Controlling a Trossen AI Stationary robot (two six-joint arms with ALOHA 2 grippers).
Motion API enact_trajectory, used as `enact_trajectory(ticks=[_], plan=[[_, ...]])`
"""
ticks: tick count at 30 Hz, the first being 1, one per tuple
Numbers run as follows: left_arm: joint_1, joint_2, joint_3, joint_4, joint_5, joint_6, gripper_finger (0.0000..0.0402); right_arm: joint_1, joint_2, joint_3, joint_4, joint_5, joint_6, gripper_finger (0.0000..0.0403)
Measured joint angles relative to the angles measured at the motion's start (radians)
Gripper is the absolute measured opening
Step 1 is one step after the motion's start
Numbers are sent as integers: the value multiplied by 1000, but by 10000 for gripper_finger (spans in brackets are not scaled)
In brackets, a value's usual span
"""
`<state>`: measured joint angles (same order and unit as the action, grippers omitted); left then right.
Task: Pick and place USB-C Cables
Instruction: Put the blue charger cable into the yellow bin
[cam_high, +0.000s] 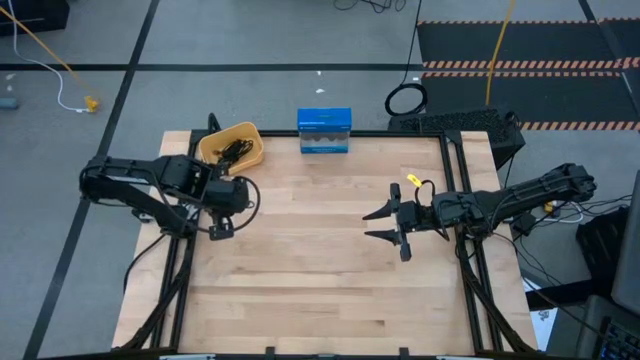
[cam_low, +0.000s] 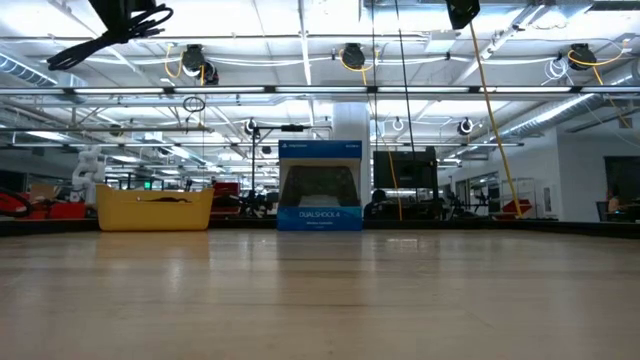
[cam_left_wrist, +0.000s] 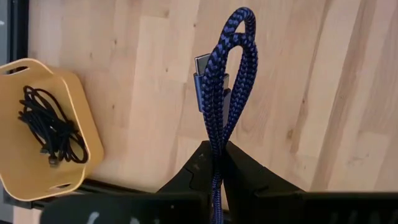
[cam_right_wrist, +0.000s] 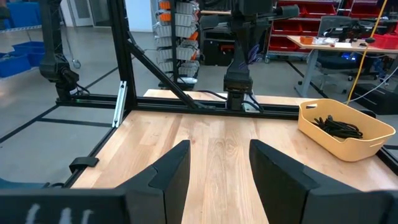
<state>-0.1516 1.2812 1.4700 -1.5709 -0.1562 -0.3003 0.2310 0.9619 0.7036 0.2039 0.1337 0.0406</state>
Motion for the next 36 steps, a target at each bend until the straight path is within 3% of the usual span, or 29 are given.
enact_trajectory(ticks=[7, 14, 22, 30, 36], plan=[[23, 0, 0, 0, -1, 39, 21, 0, 0, 0, 0, 0, 0, 157], [151, 0, 0, 1, -2, 150, 21, 0, 0, 0, 0, 0, 0, 157], [395, 3, 0, 21, -27, 357, 21, 0, 0, 0, 0, 0, 0, 157], [655, 3, -1, 143, -35, 636, 21, 0, 0, 0, -1, 0, 0, 157], [841, 31, -1, 166, -35, 745, 21, 0, 0, 0, -1, 0, 0, 157]])
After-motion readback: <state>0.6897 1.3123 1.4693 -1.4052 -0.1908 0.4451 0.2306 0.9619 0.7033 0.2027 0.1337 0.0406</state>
